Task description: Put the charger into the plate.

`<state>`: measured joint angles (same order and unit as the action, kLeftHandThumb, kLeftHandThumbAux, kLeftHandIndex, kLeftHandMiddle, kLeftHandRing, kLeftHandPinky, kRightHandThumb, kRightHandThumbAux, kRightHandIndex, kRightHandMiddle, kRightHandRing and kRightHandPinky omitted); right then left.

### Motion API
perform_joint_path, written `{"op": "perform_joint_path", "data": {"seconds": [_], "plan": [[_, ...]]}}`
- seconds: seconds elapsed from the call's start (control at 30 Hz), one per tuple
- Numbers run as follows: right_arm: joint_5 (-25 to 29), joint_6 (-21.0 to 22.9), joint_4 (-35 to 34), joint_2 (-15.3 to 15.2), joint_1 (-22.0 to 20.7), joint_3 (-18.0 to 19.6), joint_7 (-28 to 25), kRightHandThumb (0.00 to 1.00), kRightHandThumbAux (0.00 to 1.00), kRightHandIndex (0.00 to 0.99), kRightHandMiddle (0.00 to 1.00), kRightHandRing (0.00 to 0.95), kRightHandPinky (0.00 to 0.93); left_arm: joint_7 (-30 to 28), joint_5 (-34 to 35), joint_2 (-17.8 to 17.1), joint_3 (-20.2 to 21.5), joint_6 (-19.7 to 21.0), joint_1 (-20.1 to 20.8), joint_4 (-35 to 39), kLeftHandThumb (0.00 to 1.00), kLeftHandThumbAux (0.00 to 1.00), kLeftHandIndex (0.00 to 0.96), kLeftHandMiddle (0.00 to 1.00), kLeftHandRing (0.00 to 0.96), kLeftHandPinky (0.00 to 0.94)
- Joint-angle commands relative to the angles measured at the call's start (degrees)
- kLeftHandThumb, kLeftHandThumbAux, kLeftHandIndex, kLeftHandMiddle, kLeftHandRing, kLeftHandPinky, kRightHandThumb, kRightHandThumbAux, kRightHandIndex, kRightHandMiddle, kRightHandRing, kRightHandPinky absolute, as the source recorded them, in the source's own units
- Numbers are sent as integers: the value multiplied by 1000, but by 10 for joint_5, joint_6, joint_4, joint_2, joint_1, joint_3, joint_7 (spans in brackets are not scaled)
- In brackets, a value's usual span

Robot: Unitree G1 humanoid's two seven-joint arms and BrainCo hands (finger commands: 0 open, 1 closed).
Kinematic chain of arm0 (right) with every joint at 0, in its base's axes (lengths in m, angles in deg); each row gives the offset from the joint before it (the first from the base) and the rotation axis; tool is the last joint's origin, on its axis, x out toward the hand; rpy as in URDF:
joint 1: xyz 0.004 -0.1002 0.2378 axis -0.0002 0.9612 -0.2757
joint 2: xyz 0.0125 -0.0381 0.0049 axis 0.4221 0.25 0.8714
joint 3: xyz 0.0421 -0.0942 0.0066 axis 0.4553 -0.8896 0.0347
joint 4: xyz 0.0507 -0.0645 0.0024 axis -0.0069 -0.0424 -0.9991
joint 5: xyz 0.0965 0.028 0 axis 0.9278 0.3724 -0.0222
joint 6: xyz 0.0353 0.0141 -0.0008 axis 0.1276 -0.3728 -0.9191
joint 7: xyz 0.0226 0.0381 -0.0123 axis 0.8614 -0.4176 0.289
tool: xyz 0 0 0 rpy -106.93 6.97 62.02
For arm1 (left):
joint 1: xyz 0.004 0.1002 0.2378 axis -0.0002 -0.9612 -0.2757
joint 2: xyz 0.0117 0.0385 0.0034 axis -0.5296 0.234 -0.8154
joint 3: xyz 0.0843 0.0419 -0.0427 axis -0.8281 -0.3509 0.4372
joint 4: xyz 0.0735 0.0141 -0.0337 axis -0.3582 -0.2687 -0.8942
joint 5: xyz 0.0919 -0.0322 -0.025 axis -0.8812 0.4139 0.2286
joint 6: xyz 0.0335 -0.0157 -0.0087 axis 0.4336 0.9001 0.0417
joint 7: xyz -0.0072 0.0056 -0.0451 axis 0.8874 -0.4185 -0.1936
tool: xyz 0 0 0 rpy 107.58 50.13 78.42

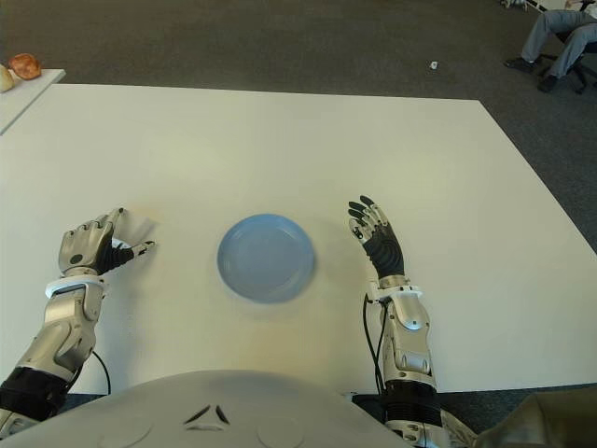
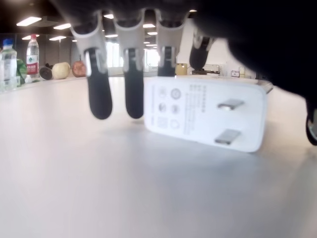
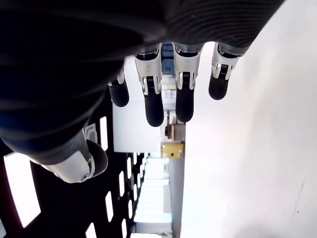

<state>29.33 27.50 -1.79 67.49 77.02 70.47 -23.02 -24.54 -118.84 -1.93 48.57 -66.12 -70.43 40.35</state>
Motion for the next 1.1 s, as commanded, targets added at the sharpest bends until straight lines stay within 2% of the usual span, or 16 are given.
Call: {"op": "perform_joint_path", "data": {"seconds": [0.03, 0.37, 0.7, 1.1], "plan": [[8, -2, 5, -1, 3, 4, -2, 12, 592, 104, 209, 154, 74, -23, 2, 7, -10, 7, -2, 3, 247, 302, 92, 224, 301, 395], [6, 0, 2, -2, 4, 5, -2, 13, 588, 103, 201, 150, 75, -40, 1, 6, -17, 13, -3, 9, 240, 310, 87, 210, 270, 341], [9, -1, 1, -4, 6, 7, -7, 18, 587, 102, 207, 155, 78, -47, 5, 13, -22, 26, -5, 15, 251, 305, 90, 225, 294, 384], [12, -2, -1, -4, 9, 9, -10, 17, 578, 98, 209, 157, 81, -46, 10, 18, -24, 28, -5, 11, 257, 305, 95, 234, 292, 365]]}}
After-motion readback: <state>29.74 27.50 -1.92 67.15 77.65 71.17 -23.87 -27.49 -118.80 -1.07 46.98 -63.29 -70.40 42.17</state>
